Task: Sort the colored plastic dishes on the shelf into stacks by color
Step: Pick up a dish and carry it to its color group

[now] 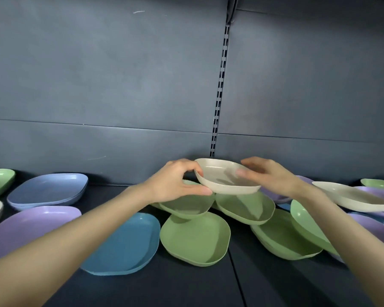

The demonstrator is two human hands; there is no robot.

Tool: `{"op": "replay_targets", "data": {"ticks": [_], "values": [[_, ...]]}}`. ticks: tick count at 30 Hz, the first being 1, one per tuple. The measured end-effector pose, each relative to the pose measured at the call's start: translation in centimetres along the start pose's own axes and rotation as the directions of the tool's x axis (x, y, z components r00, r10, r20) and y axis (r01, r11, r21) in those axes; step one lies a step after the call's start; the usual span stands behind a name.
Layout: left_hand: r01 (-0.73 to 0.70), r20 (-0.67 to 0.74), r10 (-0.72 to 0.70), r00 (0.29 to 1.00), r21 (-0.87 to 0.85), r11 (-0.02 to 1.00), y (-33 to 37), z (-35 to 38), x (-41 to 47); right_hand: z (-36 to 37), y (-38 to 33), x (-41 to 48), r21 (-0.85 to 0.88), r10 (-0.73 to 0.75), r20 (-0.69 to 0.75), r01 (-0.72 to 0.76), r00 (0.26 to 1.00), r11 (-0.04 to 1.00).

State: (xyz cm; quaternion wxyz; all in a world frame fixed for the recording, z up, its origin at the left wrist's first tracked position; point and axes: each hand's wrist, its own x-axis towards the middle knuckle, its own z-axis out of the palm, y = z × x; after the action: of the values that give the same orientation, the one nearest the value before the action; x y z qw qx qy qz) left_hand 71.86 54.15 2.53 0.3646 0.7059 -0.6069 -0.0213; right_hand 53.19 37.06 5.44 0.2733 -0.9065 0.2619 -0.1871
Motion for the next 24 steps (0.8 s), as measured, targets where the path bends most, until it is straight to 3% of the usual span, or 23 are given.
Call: {"op": "replay_targets", "data": {"ticks": [4, 10, 18, 24], "values": [[0.070, -0.063, -0.082, 0.995, -0.168, 0.983, -1.1, -3.2, -2.8, 2.1, -3.2, 0.5, 0.224, -0.077, 0.058, 0.062, 0.995, 0.973], [0.151, -0.153, -0.223, 0.963, -0.382, 0.912, -3.4, -8.1, -8.2, 6.2, -9.6, 1.7, 0.338, -0.236, 0.070, 0.200, 0.969, 0.920], [0.166, -0.271, -0.322, 0.907, -0.472, 0.866, -6.6, -15.4, -16.2, 12.4, -17.7, 2.1, 0.400, -0.405, 0.220, 0.297, 0.887, 0.867], [0.202, -0.209, -0.339, 0.917, -0.490, 0.848, -10.1, -21.0, -22.8, 18.6, -25.1, 1.7, 0.425, -0.442, 0.231, 0.319, 0.867, 0.847]]}}
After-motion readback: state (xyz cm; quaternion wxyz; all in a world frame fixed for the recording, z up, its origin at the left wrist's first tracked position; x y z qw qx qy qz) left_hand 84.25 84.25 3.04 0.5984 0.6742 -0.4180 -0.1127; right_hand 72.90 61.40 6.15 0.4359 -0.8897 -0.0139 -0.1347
